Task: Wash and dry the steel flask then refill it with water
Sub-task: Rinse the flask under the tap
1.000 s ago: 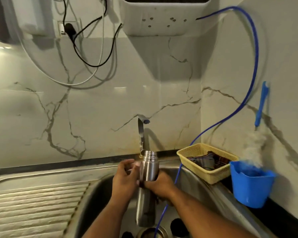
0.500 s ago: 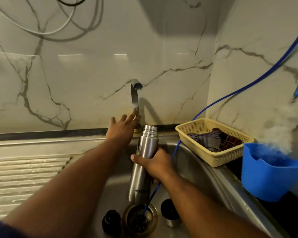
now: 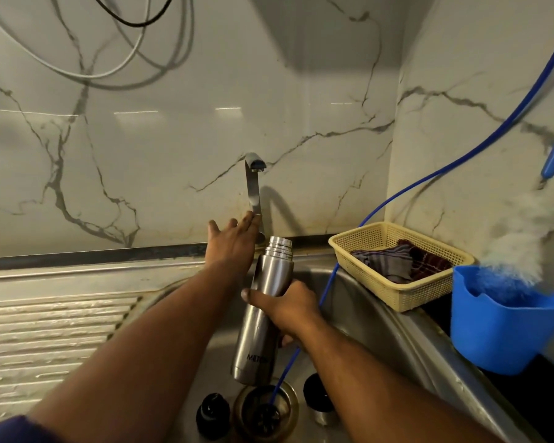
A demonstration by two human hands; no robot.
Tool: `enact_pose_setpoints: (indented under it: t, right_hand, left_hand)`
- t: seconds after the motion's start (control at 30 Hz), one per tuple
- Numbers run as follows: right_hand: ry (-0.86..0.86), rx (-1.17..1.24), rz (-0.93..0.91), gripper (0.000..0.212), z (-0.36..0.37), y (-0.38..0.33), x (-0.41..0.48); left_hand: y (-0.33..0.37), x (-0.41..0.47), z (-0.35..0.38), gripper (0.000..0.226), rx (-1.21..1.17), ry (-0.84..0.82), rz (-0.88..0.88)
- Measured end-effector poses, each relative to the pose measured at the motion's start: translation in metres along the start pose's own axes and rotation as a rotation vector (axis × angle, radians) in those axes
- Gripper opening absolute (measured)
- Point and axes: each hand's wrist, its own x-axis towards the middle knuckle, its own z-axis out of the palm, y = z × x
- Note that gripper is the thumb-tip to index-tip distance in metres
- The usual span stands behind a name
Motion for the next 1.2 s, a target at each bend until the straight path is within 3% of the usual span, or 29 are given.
enact_pose_setpoints:
  t: [0.4, 1.0, 1.13, 1.2]
  right_hand:
    - [-0.033, 0.024, 0.011, 0.075, -0.003, 0.000, 0.001]
    - [-0.053, 0.016, -0.003, 0.077, -0.002, 0.004, 0.005]
    - [-0.059, 0.011, -0.029, 0.079, 0.000, 0.007, 0.009]
    - [-0.063, 0.036, -0.056, 0.086, 0.001, 0.006, 0.009]
  left_hand:
    - [-0.004, -0.001, 0.005, 0.082, -0.059, 0.004, -0.003]
    - [-0.006, -0.002, 0.008, 0.092, -0.120, -0.013, -0.008]
    - [-0.005, -0.012, 0.003, 0.106, -0.330, -0.031, -0.056]
    - [-0.006, -0.026, -0.004, 0.105, -0.511, -0.056, -0.168]
